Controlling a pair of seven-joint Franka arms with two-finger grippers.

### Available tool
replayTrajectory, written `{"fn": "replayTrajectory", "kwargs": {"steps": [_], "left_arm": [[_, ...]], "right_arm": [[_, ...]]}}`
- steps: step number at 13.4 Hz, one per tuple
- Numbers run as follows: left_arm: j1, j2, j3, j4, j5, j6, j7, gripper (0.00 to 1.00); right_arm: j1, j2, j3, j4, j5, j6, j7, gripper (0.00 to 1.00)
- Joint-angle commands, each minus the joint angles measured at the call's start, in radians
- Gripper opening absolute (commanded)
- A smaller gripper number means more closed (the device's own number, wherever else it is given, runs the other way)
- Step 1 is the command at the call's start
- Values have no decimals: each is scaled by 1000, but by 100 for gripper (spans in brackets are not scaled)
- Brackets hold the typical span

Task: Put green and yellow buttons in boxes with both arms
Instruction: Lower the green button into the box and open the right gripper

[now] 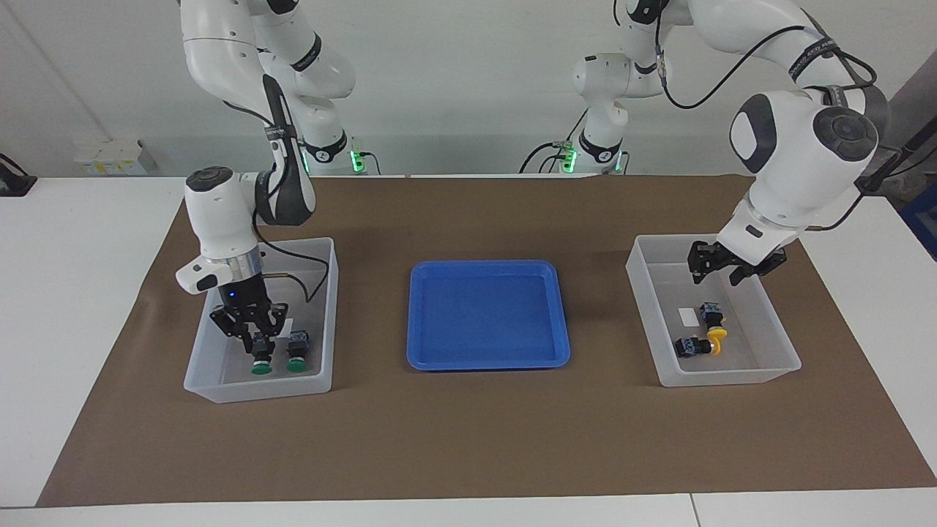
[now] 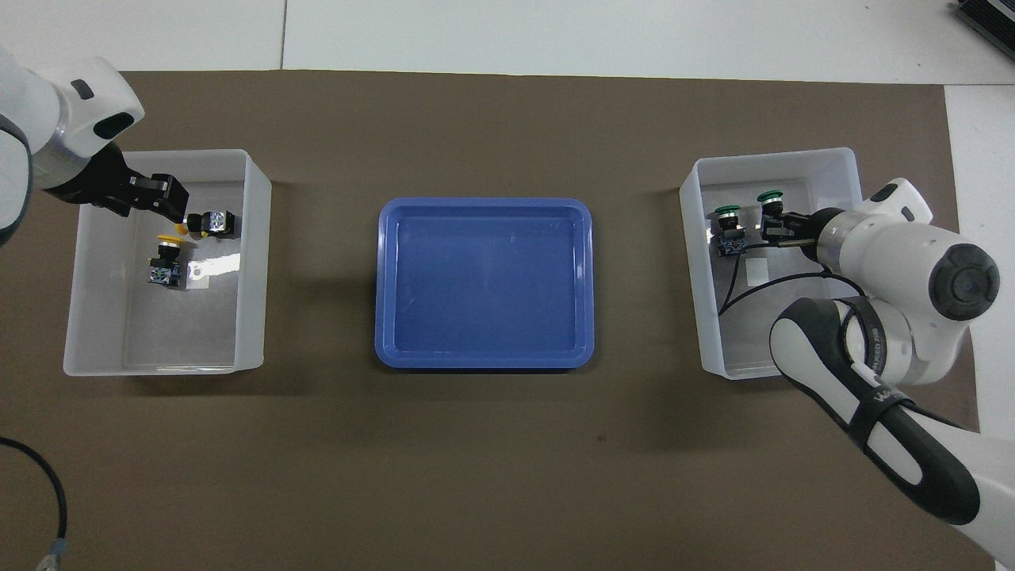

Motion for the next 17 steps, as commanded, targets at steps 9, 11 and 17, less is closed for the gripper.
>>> {"fn": "replayTrajectory", "kwargs": {"steps": [9, 11, 17], "left_arm": [[-2, -192, 8, -126, -14, -39, 1, 96], [-4, -223, 8, -206, -14, 45, -7, 100], [-2, -229, 8, -217, -61, 62, -4, 100]], "right_arm": [[-15, -17, 13, 2, 4, -19, -6, 61], [-11, -28, 14, 71, 3, -162, -8, 62], [12, -94, 24, 241, 9, -518, 0, 100]]}}
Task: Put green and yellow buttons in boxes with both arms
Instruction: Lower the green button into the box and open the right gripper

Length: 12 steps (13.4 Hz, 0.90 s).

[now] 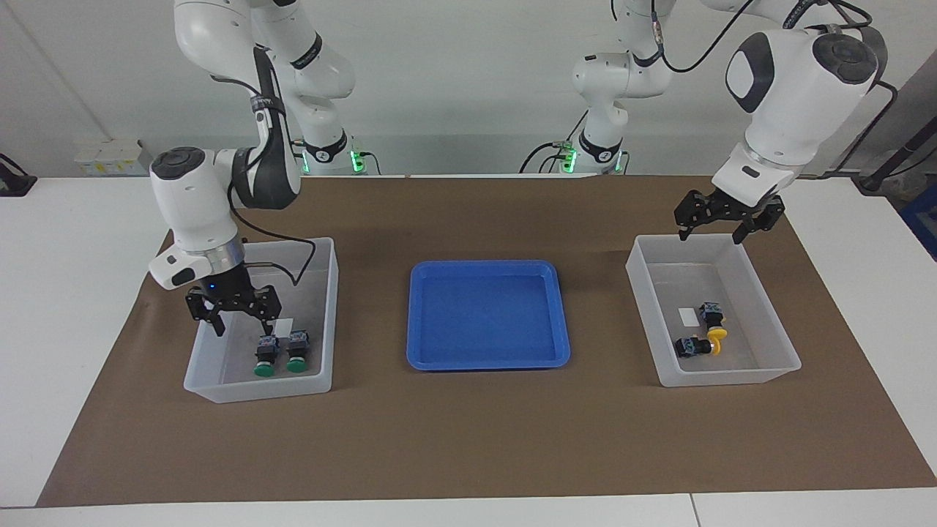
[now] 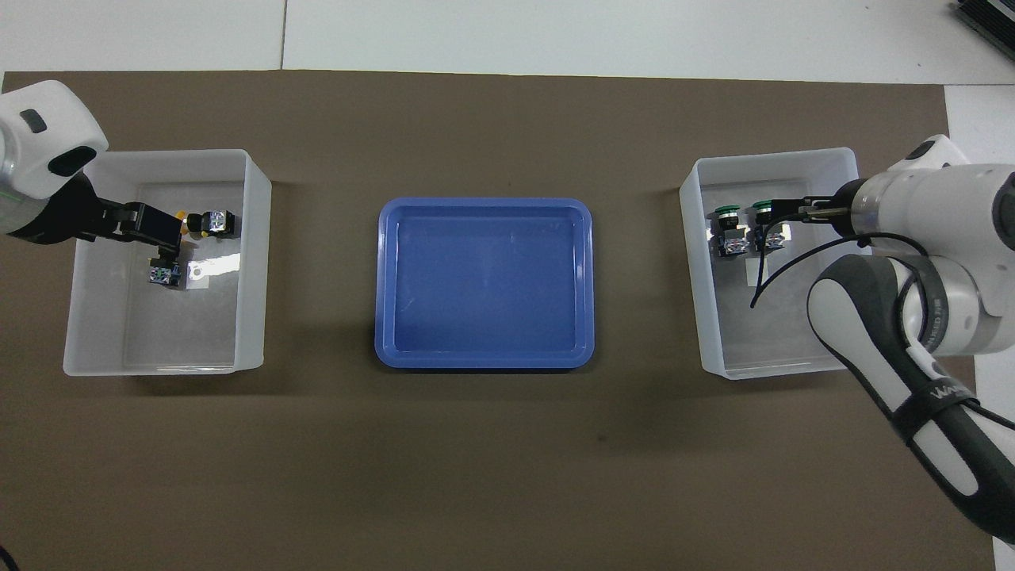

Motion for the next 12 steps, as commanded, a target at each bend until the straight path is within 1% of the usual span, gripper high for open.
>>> {"fn": "replayTrajectory", "kwargs": {"steps": [1, 3, 5, 7, 8, 10, 12], "left_arm": [[5, -36, 3, -41, -17, 25, -1, 100], [5, -36, 3, -39, -17, 23, -5, 100], [5, -36, 3, -37, -19, 22, -5, 100], [5, -36, 1, -34, -19, -2, -9, 100], [4, -36, 3, -27, -26, -36, -11, 100], [7, -27, 6, 16, -74, -119, -12, 100], [7, -33, 10, 28, -76, -156, -14, 100]], "right_arm": [[23, -49, 9, 61, 13, -160, 5, 100], [50, -110, 31, 66, 15, -268, 67, 100], [105, -139, 34, 75, 15, -335, 152, 100], [141, -162, 35, 97, 17, -413, 169, 100], [161, -168, 35, 123, 17, -466, 169, 100], [167, -181, 35, 210, 17, -593, 167, 100], [165, -181, 35, 273, 17, -680, 167, 100]]}}
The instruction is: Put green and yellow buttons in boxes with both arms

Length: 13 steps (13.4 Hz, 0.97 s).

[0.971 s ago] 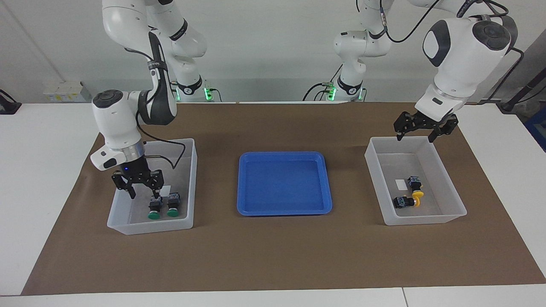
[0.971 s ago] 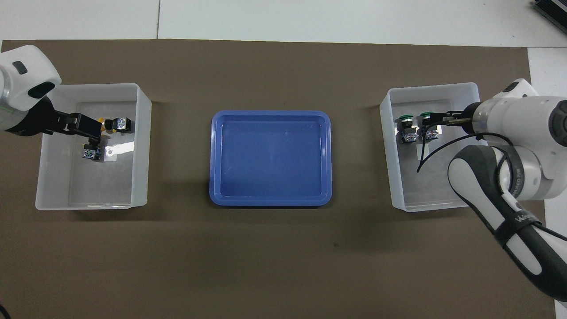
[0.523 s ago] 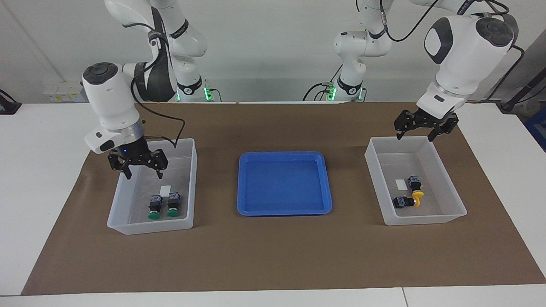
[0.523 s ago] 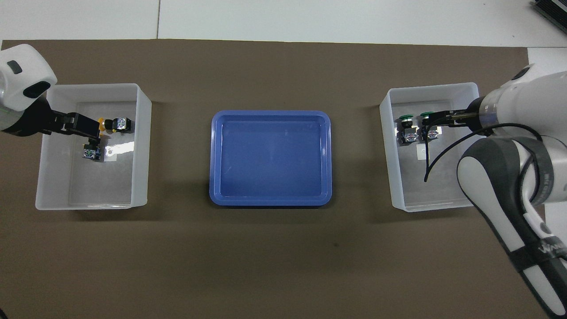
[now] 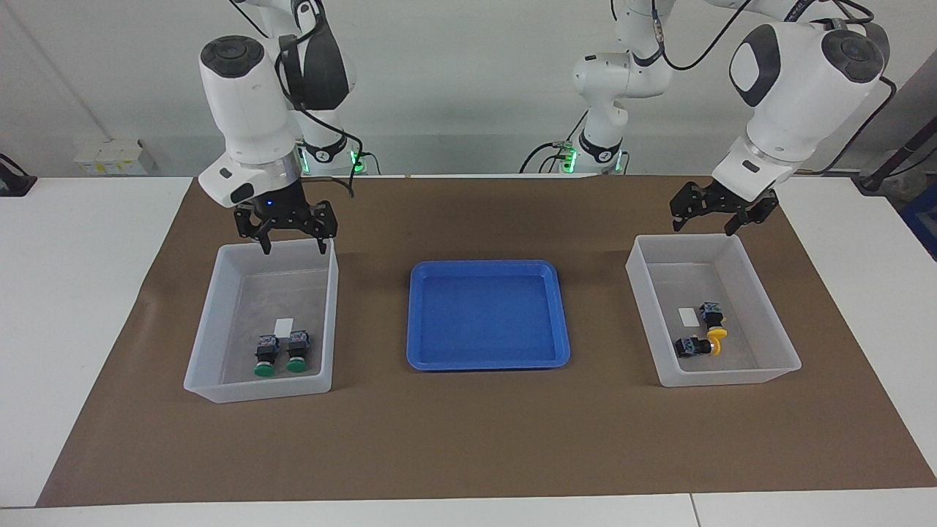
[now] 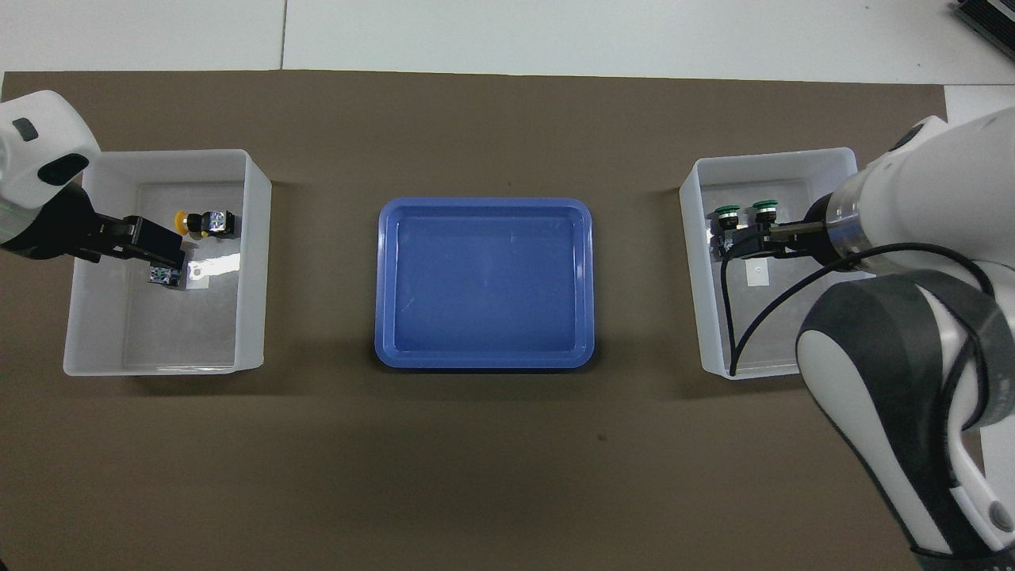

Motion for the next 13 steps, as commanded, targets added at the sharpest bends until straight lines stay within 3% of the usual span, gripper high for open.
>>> {"fn": "replayTrajectory", "kwargs": {"steps": [1, 8, 11, 13], "left_arm": [[6, -21, 6, 15, -20, -67, -9, 100], [8, -40, 9, 48, -10, -104, -2, 100], [8, -44, 11, 42, -9, -104, -3, 100], [8, -44, 11, 40, -9, -99, -3, 100]], "right_arm": [[-9, 6, 5, 80, 15, -88, 2, 100], [-29, -14, -10, 145, 18, -200, -62, 100], [-14, -24, -49, 141, 20, -206, -65, 100], [50, -27, -127, 137, 20, -209, -65, 100]]}}
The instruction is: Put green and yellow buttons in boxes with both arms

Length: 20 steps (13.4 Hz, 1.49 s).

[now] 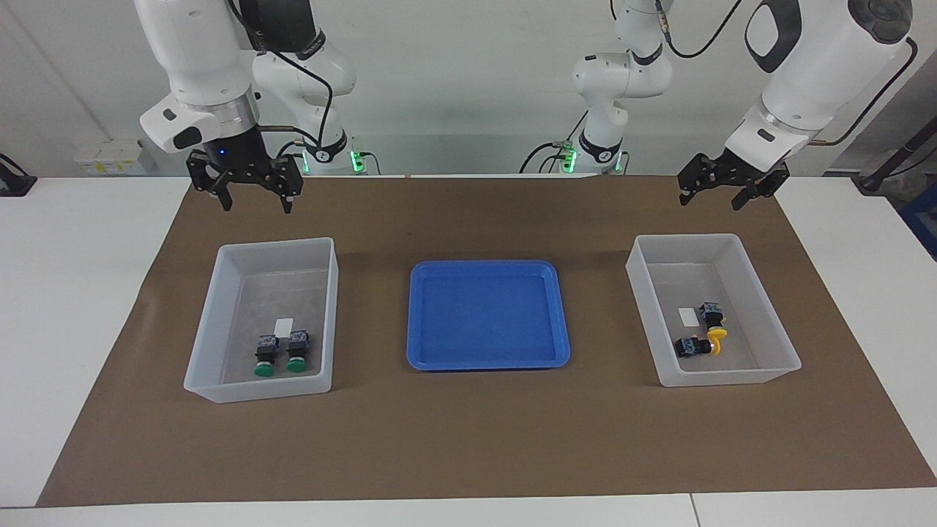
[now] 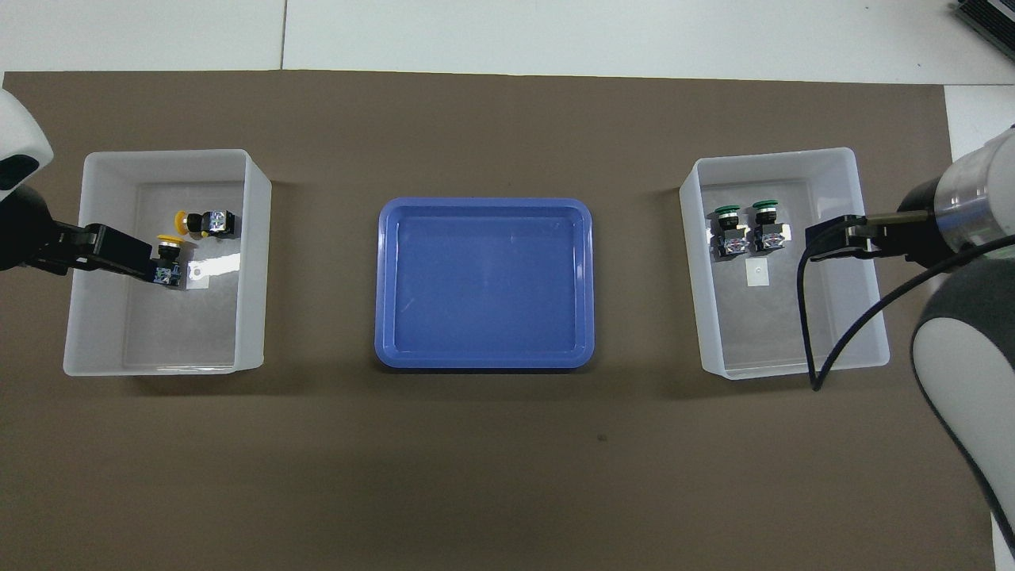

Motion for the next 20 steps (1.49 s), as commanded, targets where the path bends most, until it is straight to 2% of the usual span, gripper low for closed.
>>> {"fn": "replayTrajectory", "kwargs": {"steps": [1, 6, 9, 13, 16, 20], "left_arm": [[7, -17, -1, -10, -7, -8, -1, 100], [4, -17, -1, -24, 65, 47, -3, 100], [3, -17, -2, -24, 77, 71, 2, 100], [7, -17, -2, -24, 76, 74, 8, 100], [6, -17, -2, -24, 76, 78, 5, 100], [-2, -17, -2, -24, 76, 78, -4, 100]], "right_arm": [[63, -12, -81, 0, 20, -31, -25, 100], [70, -10, -96, 4, 29, -35, -22, 100], [109, -12, -196, 3, 112, -35, -25, 100], [106, 4, -199, 4, 75, -30, -72, 100], [131, 4, -190, 6, -5, -35, -82, 100], [120, -4, -193, -7, 41, -45, -74, 100]]}}
